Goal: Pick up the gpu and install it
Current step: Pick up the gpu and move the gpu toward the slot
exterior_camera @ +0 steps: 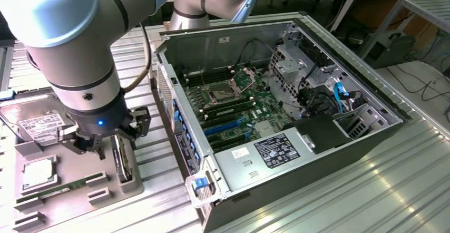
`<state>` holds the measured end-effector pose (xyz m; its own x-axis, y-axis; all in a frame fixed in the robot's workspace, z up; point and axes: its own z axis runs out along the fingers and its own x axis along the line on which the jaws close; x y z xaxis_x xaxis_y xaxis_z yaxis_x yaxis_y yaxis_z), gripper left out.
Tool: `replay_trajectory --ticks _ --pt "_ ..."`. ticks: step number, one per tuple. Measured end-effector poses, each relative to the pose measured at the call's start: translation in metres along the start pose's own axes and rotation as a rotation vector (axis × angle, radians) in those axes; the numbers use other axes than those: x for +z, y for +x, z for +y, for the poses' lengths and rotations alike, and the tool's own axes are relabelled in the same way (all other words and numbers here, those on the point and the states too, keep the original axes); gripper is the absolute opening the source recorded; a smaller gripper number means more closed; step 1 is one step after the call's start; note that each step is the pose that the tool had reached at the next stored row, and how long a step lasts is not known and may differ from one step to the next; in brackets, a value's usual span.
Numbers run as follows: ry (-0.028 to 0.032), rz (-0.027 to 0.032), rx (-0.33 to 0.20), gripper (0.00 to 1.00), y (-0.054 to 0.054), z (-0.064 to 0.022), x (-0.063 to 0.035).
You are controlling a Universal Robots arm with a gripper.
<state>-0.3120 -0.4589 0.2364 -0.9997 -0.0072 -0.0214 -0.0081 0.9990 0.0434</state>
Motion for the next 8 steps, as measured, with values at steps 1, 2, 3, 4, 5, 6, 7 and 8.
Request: replay_trajectory --ticks 1,2,3,4,5,6,7,8 --pt "0.0 0.0002 0.0 0.62 0.0001 -0.0002 0.0034" --pt "-0.0001 0.0003 0.0 0.62 0.0001 -0.0002 0.0057" --pt "-0.0001 0.0006 0.0 0.62 0.0002 -0.0003 0.0073" --pt "-0.0001 0.0009 0.0 0.62 0.0002 -0.0004 0.0087" --pt "-0.0001 0.0012 0.0 0.62 0.0002 -0.0004 0.0095" --pt "0.0001 0.0015 0.0 0.62 0.0002 -0.0004 0.0098" --pt "0.0 0.0017 0.0 0.62 0.0002 -0.0004 0.0099" --pt "0.0 0.0015 0.0 0.62 0.0001 0.0004 0.0101"
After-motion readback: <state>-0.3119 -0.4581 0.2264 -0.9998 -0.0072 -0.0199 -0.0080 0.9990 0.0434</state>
